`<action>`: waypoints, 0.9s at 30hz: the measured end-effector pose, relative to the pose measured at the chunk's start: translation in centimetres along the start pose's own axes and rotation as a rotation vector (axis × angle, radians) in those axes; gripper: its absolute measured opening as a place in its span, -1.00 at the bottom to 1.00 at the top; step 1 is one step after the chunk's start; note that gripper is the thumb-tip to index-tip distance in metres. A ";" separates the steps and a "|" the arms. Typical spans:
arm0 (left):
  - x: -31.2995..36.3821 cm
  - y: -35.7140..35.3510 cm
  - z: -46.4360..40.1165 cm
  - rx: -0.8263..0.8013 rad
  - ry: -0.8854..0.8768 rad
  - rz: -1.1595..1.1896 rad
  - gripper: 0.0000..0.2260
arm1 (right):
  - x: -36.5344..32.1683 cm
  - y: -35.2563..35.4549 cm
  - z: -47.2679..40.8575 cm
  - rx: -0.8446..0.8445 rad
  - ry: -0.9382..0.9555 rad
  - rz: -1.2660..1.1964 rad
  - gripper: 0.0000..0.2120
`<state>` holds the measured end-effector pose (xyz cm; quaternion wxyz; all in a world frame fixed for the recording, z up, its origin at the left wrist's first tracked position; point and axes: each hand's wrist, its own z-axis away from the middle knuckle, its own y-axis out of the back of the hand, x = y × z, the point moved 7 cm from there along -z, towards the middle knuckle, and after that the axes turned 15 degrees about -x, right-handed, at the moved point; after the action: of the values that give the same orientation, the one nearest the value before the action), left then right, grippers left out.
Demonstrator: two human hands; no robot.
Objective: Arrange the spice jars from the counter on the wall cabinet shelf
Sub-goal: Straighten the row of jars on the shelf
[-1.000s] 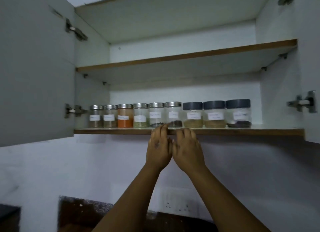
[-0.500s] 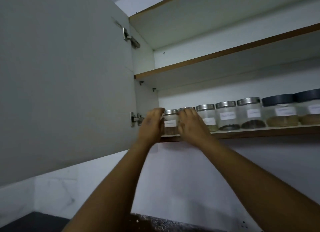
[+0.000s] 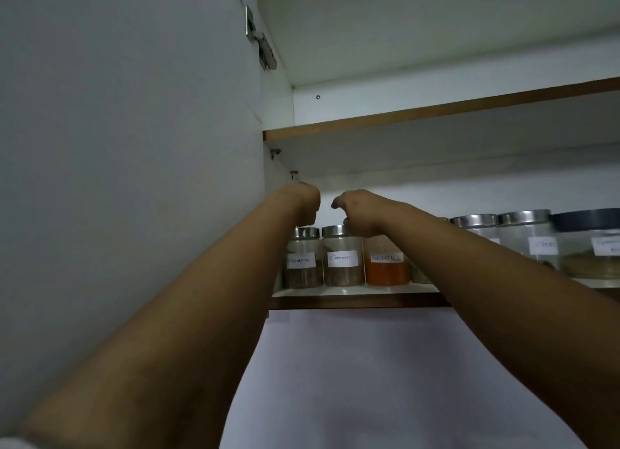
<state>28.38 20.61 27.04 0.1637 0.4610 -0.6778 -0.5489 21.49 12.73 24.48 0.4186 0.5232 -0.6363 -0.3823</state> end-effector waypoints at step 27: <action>-2.7 -6.5 -15.9 -0.321 0.109 -0.092 -0.65 | 2.2 -4.7 -14.8 -0.233 -0.232 0.127 -0.74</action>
<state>44.29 13.48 27.42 0.2466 0.4886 -0.5498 -0.6310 36.72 9.12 25.67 0.4235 0.3822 -0.6634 -0.4843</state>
